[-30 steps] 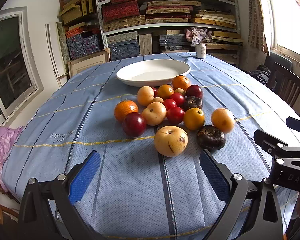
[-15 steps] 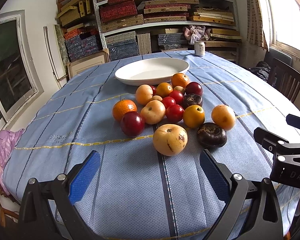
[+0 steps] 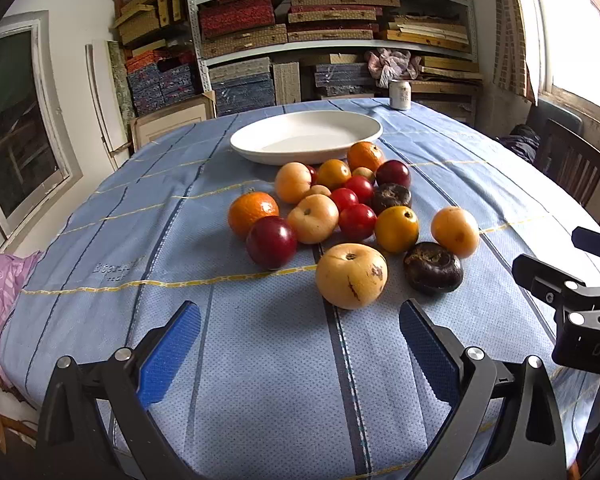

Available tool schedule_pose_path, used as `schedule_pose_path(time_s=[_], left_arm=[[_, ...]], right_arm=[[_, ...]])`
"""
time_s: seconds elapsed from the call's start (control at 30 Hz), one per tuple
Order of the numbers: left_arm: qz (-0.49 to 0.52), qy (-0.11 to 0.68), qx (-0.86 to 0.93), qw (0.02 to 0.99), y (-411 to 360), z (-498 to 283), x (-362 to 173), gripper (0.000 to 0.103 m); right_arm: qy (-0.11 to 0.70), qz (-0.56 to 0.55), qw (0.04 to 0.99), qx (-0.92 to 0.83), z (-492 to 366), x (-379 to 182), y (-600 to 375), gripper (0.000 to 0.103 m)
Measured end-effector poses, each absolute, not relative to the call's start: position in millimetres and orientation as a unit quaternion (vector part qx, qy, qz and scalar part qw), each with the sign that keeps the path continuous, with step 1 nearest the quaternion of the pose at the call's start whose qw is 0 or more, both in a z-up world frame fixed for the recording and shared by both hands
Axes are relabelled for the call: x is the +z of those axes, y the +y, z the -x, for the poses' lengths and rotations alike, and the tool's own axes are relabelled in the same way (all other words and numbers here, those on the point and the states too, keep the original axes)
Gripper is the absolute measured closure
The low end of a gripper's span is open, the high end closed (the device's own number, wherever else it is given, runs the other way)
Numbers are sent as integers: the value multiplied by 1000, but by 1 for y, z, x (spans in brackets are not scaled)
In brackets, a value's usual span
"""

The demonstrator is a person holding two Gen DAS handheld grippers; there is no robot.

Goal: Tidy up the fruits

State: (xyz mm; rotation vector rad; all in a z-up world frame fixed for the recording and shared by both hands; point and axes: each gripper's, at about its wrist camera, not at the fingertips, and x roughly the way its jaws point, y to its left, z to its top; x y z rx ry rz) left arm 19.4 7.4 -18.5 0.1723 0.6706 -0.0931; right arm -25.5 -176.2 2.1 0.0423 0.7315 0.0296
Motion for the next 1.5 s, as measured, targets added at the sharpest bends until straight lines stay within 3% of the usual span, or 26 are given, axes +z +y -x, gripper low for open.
schedule_pose_path(time_s=[0.67,0.9,1.07,1.23,1.3,1.33,1.4,1.47,1.5], left_arm=[[-126,370,-54,919,-16,-54,-28,3],[-60,420,-70,903,-2,-89,-39,3],[-74,412,-77,905,-7,-93,-45,4],[-68,393,-87,913,-9,-86,-46,23],[-55,391,-109,912,-10,-83,-46,38],[-58,389,-110,913,-12,-81,-45,47],[-63,384,-118,914,-17,-78,-44,56],[-67,383,-120,913,-19,-76,-45,56],[-66,383,-119,914,-19,-76,-45,56]], right_arm=[[403,-37,910,92,-29,-4,-183,4],[438,-16,891,119,-69,-18,-171,4],[448,-52,882,135,-81,-25,-172,4],[433,-58,889,137,-72,-26,-171,5],[422,-63,892,150,-66,-25,-169,19],[419,-68,890,167,-63,-24,-168,33],[413,-64,889,186,-57,-20,-163,50],[404,-50,896,181,-50,-16,-156,54],[399,-48,897,183,-47,-16,-155,62]])
